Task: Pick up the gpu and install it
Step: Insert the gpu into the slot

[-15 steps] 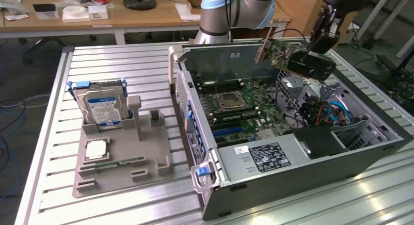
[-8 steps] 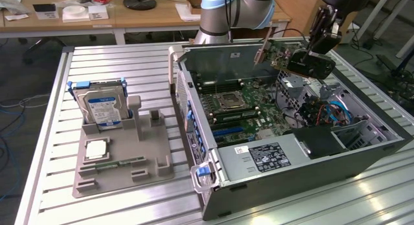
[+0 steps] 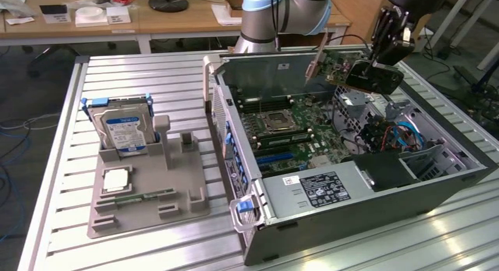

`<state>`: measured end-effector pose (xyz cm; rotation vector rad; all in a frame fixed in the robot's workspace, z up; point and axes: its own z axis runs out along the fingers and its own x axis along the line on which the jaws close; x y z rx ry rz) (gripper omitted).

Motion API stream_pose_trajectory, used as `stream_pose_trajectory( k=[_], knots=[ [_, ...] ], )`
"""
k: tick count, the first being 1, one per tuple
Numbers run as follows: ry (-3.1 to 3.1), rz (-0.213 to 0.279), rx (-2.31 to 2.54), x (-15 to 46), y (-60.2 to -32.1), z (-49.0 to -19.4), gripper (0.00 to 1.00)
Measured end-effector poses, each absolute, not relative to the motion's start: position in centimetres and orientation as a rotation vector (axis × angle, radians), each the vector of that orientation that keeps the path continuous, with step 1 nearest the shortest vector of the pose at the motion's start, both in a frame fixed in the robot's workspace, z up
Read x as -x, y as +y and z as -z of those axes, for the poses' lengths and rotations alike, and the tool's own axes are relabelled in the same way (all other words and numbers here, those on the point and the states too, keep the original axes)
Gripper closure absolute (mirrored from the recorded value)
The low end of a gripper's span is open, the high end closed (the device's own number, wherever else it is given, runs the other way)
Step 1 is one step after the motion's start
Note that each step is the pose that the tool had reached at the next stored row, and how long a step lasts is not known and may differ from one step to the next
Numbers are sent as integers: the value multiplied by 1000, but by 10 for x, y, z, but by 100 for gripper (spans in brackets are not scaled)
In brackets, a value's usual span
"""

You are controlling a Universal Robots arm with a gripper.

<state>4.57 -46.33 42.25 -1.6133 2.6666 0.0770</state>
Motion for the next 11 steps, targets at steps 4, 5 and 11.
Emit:
stream_pose_trajectory(
  k=[4, 5, 11],
  knots=[
    [2662, -77, 1620, -46, -463, -422, 73],
    [2656, -77, 1632, -46, -463, -422, 73],
    [2592, -79, 1735, -46, -463, -422, 73]
  ],
)
